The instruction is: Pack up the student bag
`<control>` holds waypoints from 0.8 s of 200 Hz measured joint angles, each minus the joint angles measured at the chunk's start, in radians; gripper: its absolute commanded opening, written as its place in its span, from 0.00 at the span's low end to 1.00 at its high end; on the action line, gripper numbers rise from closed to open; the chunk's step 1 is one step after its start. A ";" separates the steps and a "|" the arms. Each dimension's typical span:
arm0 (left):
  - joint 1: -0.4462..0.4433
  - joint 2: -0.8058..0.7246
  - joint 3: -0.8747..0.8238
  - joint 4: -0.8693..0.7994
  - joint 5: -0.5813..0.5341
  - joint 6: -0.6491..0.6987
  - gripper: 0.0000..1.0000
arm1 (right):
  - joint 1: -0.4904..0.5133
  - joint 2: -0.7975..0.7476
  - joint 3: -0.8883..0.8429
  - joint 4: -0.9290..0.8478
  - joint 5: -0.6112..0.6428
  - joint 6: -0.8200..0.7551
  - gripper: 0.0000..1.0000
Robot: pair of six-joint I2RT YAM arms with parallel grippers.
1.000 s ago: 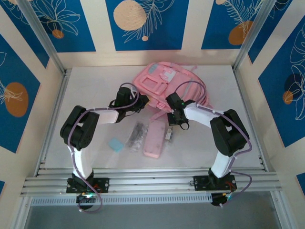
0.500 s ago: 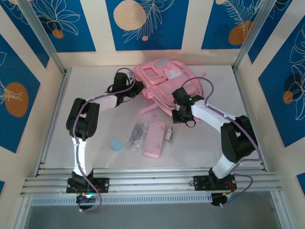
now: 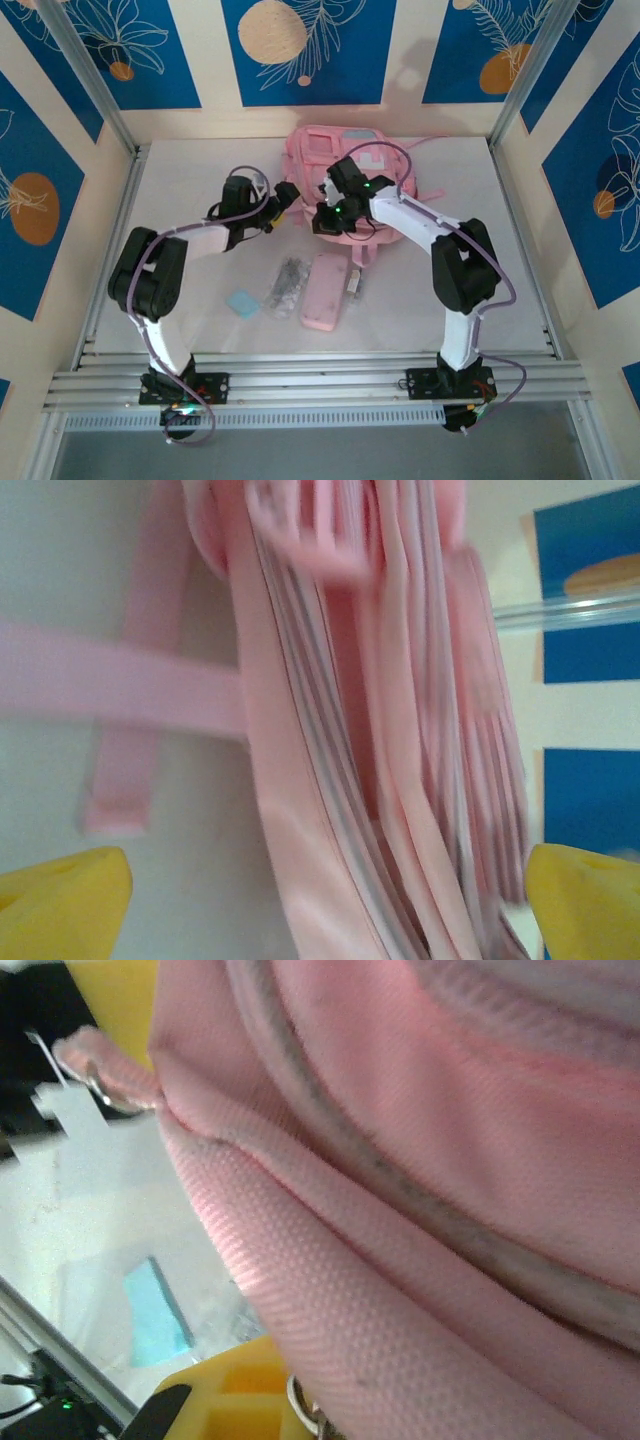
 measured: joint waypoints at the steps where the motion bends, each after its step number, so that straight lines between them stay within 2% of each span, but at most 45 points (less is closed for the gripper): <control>1: -0.001 -0.001 -0.002 0.002 0.000 -0.001 1.00 | 0.001 0.002 0.003 0.000 -0.001 0.003 0.00; 16: -0.036 -0.003 -0.023 0.057 -0.002 -0.038 0.99 | 0.018 0.030 0.027 0.006 -0.015 0.018 0.00; 28: -0.059 -0.001 -0.025 0.084 -0.008 -0.059 0.91 | 0.027 0.032 0.027 0.004 -0.018 0.030 0.00; 33: -0.067 -0.001 -0.025 0.096 -0.010 -0.065 0.83 | 0.031 0.032 0.027 0.002 -0.019 0.037 0.00; 65: -0.096 0.096 0.014 0.197 -0.015 -0.122 0.17 | 0.040 0.028 0.014 -0.008 -0.027 0.060 0.00; 69: -0.098 0.111 0.020 0.204 -0.008 -0.128 0.01 | 0.044 0.028 0.008 -0.009 -0.021 0.060 0.00; 70: -0.098 0.116 0.022 0.206 -0.007 -0.130 0.00 | 0.045 0.027 0.006 -0.008 -0.020 0.060 0.00; 122: -0.120 0.145 0.026 0.211 0.030 -0.109 0.00 | 0.048 -0.021 -0.081 -0.073 0.071 -0.007 0.00; 160: -0.111 0.129 0.041 0.137 0.055 -0.046 0.00 | 0.001 -0.097 -0.140 -0.246 0.191 -0.087 0.00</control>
